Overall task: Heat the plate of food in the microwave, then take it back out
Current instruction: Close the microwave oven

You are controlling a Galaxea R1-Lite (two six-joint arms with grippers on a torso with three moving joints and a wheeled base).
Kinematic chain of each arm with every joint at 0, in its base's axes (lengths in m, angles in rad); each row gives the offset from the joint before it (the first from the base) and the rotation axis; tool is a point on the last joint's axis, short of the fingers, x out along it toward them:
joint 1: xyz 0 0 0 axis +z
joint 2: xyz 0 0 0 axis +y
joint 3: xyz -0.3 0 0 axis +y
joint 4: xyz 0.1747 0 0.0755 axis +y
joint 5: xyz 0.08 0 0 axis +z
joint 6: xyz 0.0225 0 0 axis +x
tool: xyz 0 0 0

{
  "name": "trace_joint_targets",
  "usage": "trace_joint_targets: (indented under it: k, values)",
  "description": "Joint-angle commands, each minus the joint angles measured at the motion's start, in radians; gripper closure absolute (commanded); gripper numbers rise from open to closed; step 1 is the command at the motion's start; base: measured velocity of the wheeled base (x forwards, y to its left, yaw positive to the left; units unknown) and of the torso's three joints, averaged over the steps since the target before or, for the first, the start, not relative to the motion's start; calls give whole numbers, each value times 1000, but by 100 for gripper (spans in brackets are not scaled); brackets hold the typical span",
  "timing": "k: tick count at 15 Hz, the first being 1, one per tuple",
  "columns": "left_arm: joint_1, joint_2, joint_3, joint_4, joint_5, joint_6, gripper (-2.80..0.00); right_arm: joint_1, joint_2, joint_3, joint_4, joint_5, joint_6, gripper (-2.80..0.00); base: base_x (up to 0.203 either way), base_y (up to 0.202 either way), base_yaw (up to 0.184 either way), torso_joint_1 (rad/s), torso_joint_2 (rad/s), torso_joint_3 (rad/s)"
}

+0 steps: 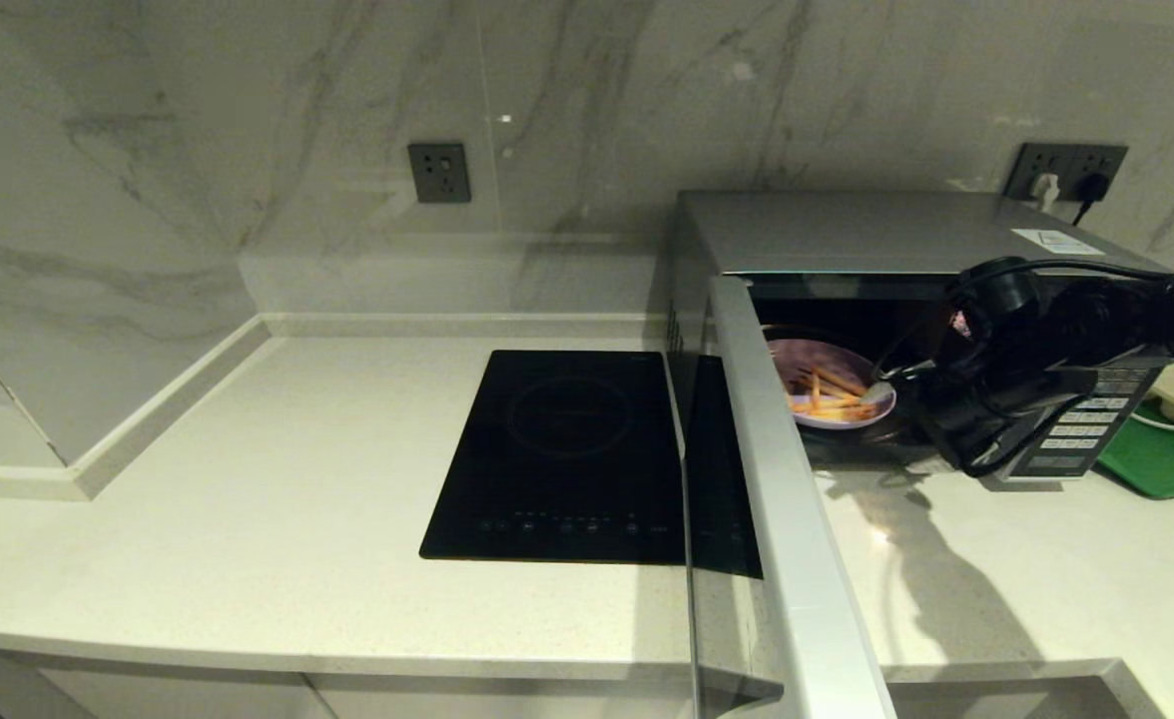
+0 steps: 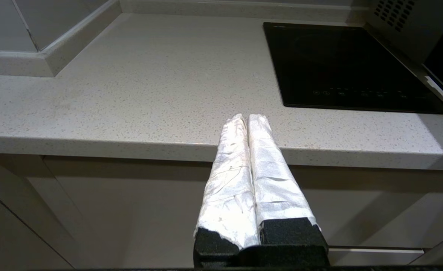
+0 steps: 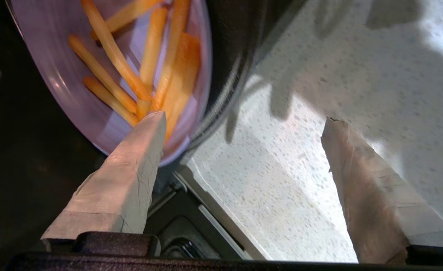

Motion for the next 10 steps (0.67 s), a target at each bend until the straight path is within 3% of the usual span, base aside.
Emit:
trace_joint_targets:
  k: [1,10]
  values:
    - [0,0,0,0,0,-1,0,1,-45,46,2,2,6,-280,0,0,0,0,0,0]
    - [0,0,0,0,0,-1,0,2,-186,163,1,8,-22,-280,0,0,0,0,0,0]
